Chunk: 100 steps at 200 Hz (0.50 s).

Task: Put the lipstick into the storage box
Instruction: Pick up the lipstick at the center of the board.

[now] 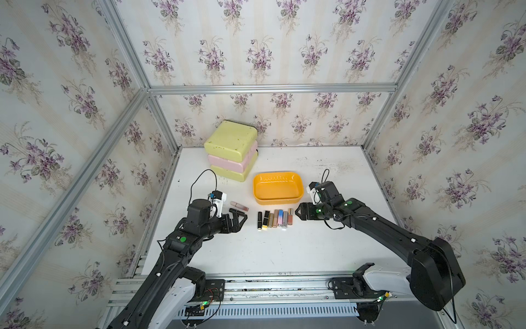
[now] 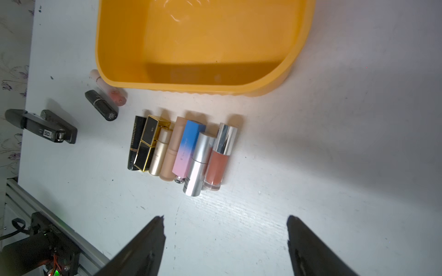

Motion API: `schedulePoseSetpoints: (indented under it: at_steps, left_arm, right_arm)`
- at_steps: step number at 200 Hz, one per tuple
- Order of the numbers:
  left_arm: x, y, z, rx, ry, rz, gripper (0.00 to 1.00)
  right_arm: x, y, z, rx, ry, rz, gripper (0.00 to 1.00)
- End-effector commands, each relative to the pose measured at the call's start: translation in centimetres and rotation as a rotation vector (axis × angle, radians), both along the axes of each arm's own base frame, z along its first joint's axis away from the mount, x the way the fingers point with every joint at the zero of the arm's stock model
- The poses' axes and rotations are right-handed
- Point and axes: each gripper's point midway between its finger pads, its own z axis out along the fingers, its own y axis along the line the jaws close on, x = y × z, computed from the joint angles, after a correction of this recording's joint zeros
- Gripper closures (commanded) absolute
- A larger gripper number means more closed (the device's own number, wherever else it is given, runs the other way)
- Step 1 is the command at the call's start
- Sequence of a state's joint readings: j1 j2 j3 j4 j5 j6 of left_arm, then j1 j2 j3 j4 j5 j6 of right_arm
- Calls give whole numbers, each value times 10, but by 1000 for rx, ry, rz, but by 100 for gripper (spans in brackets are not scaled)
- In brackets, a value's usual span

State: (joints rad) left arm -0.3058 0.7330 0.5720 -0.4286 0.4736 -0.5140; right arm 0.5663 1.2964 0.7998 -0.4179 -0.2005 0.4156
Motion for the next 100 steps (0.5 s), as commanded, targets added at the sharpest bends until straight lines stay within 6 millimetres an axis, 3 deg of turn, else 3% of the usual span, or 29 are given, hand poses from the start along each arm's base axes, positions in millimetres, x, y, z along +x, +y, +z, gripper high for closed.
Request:
schedulePoseSetpoints:
  at_steps: [1, 45, 100]
  left_arm:
    - [5, 1, -2, 9, -8, 22, 0]
    - [4, -3, -11, 20, 11, 10, 0]
    - [3, -4, -12, 30, 9, 2, 0]
  right_arm:
    - [0, 2, -11, -37, 2, -9, 21]
    - [-5, 12, -28, -73, 22, 0, 33]
    - [8, 18, -41, -142, 28, -18, 41]
